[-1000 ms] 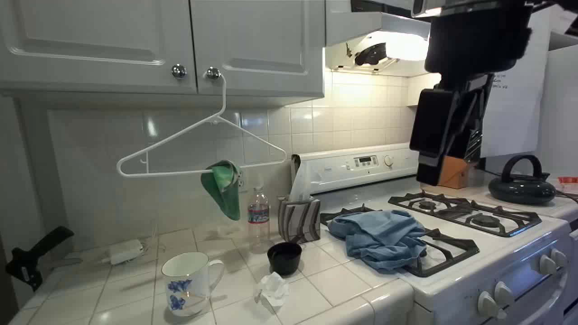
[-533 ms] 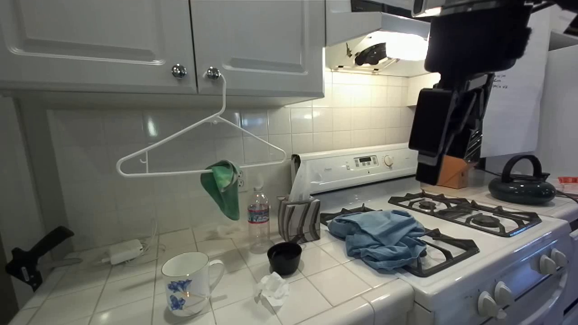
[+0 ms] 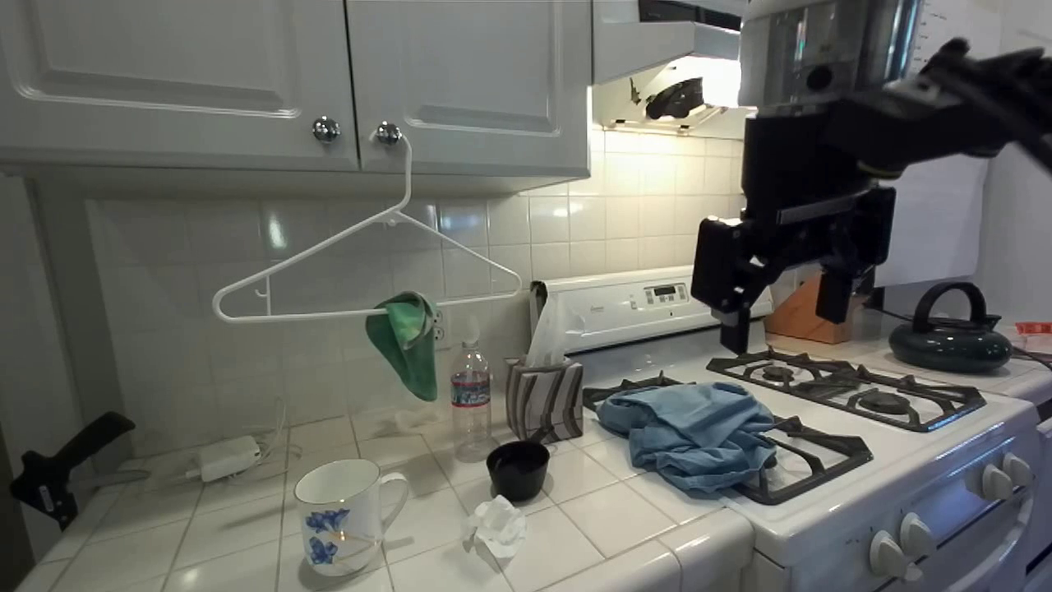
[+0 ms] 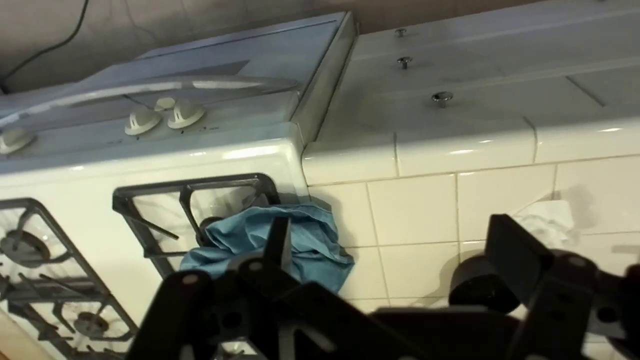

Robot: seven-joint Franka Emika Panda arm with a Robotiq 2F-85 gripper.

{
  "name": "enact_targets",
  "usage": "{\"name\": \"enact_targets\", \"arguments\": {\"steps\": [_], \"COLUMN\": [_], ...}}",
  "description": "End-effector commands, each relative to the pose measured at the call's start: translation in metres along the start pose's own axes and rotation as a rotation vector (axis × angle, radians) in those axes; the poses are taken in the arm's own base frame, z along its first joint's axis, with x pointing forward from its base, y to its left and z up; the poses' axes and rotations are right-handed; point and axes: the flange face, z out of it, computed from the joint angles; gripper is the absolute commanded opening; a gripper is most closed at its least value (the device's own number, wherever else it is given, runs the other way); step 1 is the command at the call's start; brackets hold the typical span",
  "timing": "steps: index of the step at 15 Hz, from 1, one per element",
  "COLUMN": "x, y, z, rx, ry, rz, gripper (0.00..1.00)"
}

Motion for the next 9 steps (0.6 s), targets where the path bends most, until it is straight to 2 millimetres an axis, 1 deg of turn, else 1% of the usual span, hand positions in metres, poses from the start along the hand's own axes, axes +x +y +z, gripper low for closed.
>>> {"name": "enact_targets", "arguments": {"steps": [1,3,6,7,8,9], "x": [0.046,0.069,0.112,0.122,0.142,0.153], "y": [0.012,0.024,0.043,0.044,0.045,0.042], "z": [0.048,0.075,0.108,0.123,0.126,0.138], "rx": [0.008,0.049,0.127,0.158,0.194,0.231], "ry": [-0.129,-0.198,-0.295,-0.33,-0.358,-0.387], "rz": [0.16,0.216,0.291,0.317,0.34,0.363], "gripper": [1.0,1.0,1.0,1.0,1.0,1.0]}}
